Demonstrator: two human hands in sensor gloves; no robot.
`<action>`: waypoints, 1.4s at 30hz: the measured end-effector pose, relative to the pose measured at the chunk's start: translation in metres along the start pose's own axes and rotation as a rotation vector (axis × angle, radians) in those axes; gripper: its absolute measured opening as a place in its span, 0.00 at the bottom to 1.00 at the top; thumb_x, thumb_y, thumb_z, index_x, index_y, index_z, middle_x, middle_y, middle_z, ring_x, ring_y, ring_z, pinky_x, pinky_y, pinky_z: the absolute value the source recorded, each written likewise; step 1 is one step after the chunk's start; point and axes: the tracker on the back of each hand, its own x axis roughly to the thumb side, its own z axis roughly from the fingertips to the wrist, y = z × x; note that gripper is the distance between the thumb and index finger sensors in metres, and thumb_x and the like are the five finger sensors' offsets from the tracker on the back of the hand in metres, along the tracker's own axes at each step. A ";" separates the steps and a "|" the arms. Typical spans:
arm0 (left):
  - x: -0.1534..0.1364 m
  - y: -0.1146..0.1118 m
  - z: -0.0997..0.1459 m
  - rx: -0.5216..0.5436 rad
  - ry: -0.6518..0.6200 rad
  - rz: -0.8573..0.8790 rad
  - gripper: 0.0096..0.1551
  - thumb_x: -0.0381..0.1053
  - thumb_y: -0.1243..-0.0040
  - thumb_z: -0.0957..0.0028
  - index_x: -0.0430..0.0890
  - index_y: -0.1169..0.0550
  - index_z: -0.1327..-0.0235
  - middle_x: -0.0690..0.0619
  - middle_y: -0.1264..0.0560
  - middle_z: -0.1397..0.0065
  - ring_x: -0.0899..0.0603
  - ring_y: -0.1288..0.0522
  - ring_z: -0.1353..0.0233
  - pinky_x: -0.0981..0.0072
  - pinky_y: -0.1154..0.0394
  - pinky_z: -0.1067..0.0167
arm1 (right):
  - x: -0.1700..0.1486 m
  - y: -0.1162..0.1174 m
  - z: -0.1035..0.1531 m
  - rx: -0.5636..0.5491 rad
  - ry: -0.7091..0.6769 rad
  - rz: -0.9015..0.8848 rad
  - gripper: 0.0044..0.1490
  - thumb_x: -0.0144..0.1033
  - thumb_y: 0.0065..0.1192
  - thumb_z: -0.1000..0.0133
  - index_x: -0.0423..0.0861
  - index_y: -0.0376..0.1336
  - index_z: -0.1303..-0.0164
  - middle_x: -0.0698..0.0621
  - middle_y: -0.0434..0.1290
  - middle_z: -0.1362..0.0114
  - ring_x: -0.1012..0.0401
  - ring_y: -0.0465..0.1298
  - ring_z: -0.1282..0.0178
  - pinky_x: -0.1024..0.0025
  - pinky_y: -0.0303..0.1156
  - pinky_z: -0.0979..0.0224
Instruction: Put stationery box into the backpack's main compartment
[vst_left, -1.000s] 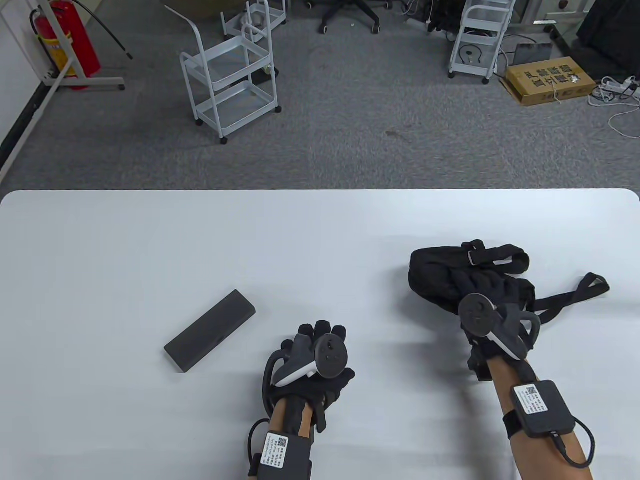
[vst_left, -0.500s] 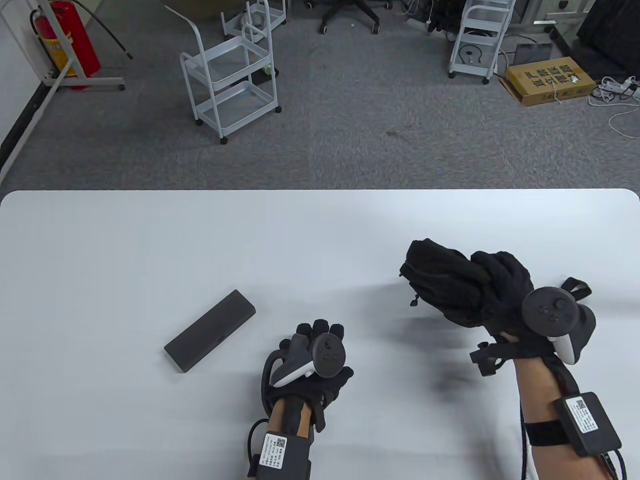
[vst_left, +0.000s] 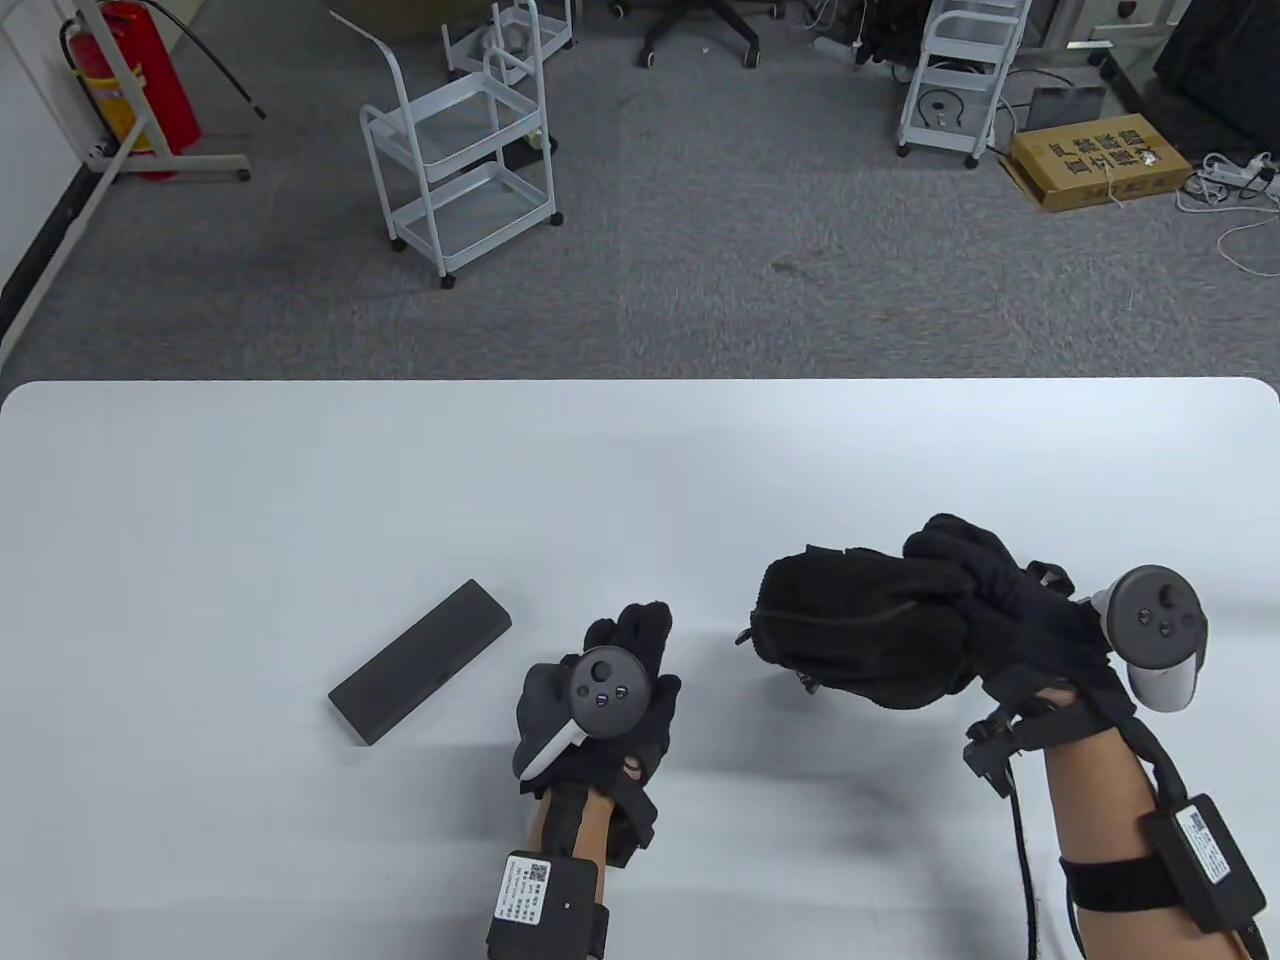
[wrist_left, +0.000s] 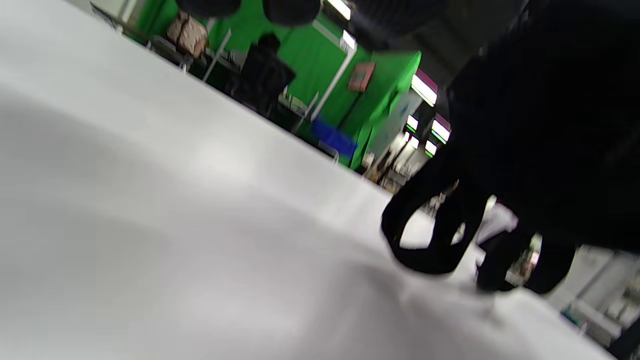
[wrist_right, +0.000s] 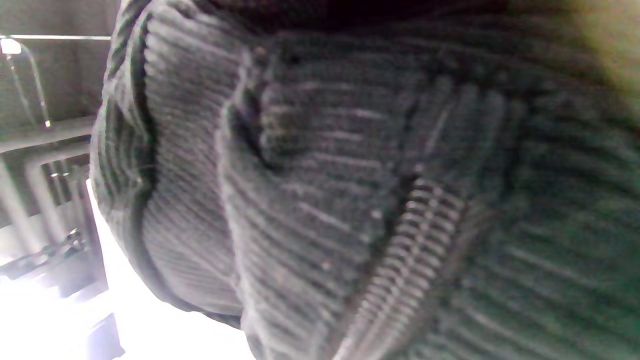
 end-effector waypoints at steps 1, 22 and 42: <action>0.001 0.003 0.000 0.051 -0.006 0.047 0.39 0.49 0.53 0.39 0.43 0.49 0.16 0.38 0.47 0.14 0.20 0.47 0.21 0.16 0.47 0.35 | 0.001 0.002 0.000 0.012 -0.010 -0.013 0.30 0.32 0.56 0.37 0.54 0.61 0.22 0.43 0.56 0.15 0.29 0.50 0.13 0.26 0.46 0.18; 0.059 0.000 0.003 -0.158 -0.461 0.362 0.46 0.48 0.38 0.46 0.48 0.46 0.17 0.42 0.39 0.16 0.25 0.37 0.21 0.16 0.43 0.34 | -0.013 0.030 -0.007 0.159 -0.006 -0.213 0.30 0.33 0.55 0.36 0.52 0.59 0.21 0.44 0.57 0.16 0.31 0.52 0.12 0.27 0.48 0.18; 0.043 0.019 0.000 0.172 -0.254 0.427 0.25 0.45 0.42 0.43 0.48 0.25 0.31 0.46 0.23 0.34 0.34 0.24 0.37 0.27 0.26 0.41 | -0.025 0.013 -0.001 -0.081 0.191 0.010 0.39 0.44 0.54 0.36 0.42 0.52 0.16 0.43 0.62 0.23 0.38 0.65 0.22 0.33 0.57 0.20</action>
